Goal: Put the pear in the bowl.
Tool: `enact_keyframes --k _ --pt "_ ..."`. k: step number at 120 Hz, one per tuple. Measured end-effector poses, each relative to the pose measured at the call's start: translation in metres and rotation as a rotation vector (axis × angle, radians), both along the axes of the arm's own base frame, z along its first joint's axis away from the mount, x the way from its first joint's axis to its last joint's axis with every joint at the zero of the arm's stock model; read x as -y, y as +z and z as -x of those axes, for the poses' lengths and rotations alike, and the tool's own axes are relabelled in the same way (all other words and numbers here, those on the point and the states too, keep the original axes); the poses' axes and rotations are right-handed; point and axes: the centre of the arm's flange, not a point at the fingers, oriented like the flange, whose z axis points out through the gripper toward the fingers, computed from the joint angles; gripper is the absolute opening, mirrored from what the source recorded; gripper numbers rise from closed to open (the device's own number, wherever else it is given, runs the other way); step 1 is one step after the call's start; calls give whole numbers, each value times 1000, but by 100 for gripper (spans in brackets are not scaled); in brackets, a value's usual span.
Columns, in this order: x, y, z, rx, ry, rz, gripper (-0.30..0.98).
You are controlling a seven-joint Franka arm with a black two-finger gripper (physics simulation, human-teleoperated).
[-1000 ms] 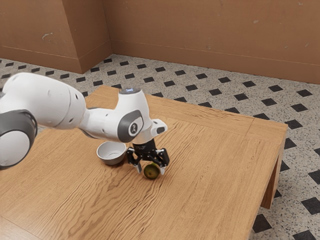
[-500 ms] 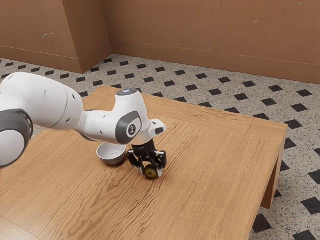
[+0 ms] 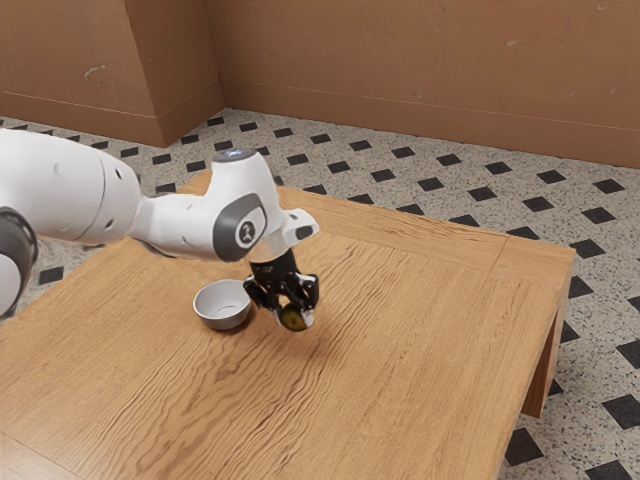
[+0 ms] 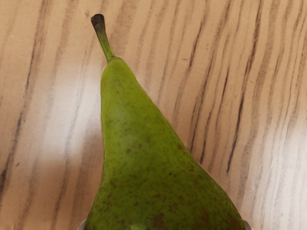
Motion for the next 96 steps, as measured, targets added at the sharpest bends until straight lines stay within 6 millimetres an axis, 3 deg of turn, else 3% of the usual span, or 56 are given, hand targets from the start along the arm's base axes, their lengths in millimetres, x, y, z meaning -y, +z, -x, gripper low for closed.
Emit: enact_keyframes --k 12,22,31,38,65,96 --pt "-35 39 -3 45 34 -31 11" --pt "-83 67 -2 66 88 -77 7" --pt "-125 77 3 54 140 -114 5" --pt "-143 77 6 36 164 -132 3" --pt "-151 41 10 -55 177 -163 6" --pt "-149 32 11 -75 167 -130 44"
